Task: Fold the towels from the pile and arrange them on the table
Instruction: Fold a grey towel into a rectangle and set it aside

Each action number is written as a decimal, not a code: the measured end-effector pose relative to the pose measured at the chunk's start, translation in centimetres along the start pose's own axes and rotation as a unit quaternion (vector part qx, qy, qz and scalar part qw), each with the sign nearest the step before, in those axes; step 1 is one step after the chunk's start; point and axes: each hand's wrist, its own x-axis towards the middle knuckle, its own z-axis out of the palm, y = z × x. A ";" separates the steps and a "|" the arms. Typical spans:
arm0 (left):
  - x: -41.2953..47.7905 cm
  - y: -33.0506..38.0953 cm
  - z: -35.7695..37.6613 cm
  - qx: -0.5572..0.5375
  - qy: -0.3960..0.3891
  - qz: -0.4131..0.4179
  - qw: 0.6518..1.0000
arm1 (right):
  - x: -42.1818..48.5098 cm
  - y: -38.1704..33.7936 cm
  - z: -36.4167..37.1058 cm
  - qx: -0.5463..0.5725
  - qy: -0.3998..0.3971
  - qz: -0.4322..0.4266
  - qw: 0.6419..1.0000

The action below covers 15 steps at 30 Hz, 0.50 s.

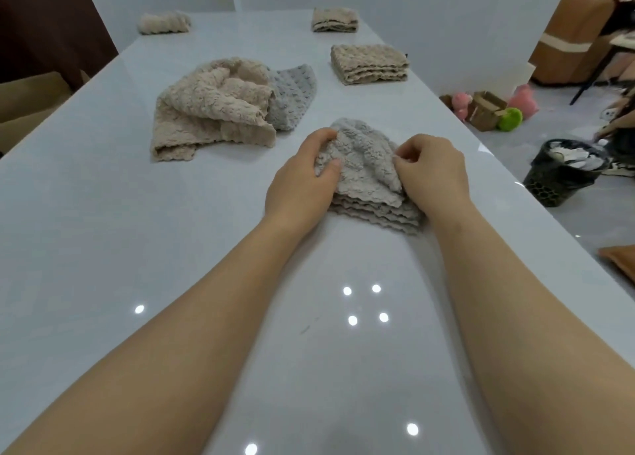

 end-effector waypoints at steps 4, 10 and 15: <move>0.1 0.4 -0.4 -0.084 -0.021 -0.022 0.996 | 1.0 0.3 -1.6 0.050 0.099 -0.013 0.994; 0.1 1.5 0.2 -0.115 -0.144 -0.055 0.981 | 0.8 1.1 -2.9 0.097 0.091 0.029 0.991; 0.2 2.2 2.4 -0.147 -0.060 -0.101 0.982 | 0.7 0.2 -3.1 0.028 0.099 0.039 0.994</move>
